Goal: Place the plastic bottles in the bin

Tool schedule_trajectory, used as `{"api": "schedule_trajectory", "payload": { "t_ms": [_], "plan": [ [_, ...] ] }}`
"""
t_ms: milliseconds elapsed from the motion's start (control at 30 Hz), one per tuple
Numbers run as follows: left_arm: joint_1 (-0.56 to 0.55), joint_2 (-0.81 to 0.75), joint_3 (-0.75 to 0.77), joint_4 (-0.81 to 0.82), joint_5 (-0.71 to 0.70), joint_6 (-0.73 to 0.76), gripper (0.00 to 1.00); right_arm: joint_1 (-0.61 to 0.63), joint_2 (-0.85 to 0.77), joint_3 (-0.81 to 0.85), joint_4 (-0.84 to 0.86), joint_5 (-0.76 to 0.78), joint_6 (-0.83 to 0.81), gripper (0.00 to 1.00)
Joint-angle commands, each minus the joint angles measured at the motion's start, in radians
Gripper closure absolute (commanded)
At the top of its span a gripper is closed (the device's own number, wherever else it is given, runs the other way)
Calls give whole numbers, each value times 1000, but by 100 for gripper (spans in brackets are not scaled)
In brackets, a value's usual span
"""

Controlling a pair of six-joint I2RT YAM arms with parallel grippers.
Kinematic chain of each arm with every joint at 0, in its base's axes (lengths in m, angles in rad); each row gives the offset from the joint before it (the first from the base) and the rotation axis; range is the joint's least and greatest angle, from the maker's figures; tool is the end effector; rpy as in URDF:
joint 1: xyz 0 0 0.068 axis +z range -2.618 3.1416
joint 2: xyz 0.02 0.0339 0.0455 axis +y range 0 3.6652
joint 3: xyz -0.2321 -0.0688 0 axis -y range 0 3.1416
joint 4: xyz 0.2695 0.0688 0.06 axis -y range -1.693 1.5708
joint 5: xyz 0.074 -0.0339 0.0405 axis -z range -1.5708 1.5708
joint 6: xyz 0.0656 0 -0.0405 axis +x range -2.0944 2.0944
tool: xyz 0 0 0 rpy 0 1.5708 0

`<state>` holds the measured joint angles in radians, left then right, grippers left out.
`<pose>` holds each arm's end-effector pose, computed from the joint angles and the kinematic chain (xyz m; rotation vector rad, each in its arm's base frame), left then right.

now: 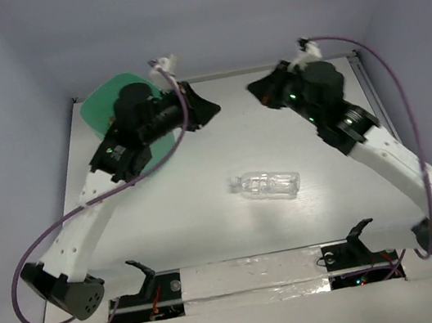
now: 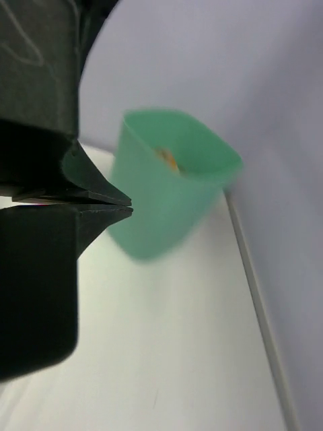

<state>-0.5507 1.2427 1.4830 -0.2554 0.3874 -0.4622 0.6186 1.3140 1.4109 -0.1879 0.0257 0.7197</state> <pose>0.2660 -0.1924 0.4536 0.3950 1.6490 -1.0811 0.2963 0.2088 0.4111 0.1095 1.7561 0.9786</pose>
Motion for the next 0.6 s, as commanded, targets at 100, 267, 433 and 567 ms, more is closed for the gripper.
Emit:
{"api": "schedule_trajectory", "payload": {
  "t_ms": [100,267,433,567],
  "plan": [
    [-254,107,-159,25,-185,245,100,-181,-463,-363,-251,311,12,100],
    [-373,241,-156,16,-193,379,88,-246,-699,-447,-403,382,3,85],
    [-422,380,-86,-10,-167,480,28,-246,-785,-484,-507,441,30,29],
    [-431,493,-20,-68,-139,543,22,-246,-817,-498,-512,424,14,12]
  ]
}}
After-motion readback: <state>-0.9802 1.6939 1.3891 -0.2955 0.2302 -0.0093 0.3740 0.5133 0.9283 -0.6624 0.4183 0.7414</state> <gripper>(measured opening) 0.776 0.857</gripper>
